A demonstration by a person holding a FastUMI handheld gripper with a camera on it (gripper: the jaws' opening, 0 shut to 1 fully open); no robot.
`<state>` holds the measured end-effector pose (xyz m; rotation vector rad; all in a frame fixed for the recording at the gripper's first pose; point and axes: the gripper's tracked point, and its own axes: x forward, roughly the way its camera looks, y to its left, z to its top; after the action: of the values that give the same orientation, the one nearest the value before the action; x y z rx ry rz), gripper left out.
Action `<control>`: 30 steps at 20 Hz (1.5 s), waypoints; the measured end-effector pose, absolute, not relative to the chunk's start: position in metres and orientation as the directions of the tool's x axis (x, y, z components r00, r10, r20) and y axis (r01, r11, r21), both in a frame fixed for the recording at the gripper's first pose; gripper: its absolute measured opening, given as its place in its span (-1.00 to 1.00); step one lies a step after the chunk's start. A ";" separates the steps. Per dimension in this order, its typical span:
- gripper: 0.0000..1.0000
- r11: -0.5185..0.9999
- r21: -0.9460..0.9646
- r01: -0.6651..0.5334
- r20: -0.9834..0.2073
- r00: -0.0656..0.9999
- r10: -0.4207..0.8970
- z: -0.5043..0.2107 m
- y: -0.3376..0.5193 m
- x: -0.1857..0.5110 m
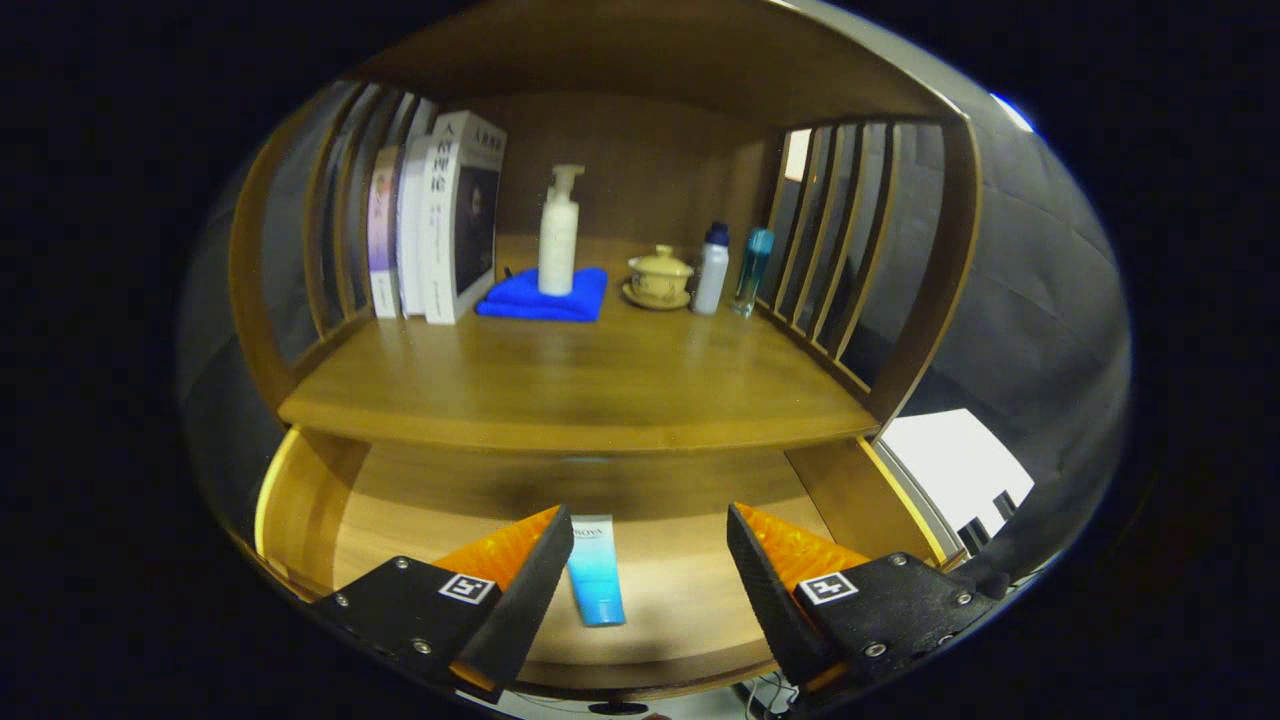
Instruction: Pull open the drawer, take out the items inside it, and place them on the countertop above the cabinet.
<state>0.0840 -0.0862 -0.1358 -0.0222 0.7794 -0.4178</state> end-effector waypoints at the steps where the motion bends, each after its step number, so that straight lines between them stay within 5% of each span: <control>1: 0.90 0.917 -0.181 0.356 -0.701 0.607 -0.374 -0.144 -0.086 0.085; 9: 0.88 0.928 -0.127 0.349 -0.867 0.416 -0.276 -0.201 -0.068 0.080; 23: 0.80 0.930 -0.065 0.362 -0.952 0.256 -0.166 -0.240 -0.055 0.074; 28: 0.64 0.931 -0.047 0.362 -0.964 0.228 -0.137 -0.255 -0.056 0.071; 30: 0.37 0.928 0.002 0.373 -0.965 0.243 -0.095 -0.257 -0.051 0.075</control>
<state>0.0750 -0.0514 -0.2573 0.2513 1.2899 -0.3244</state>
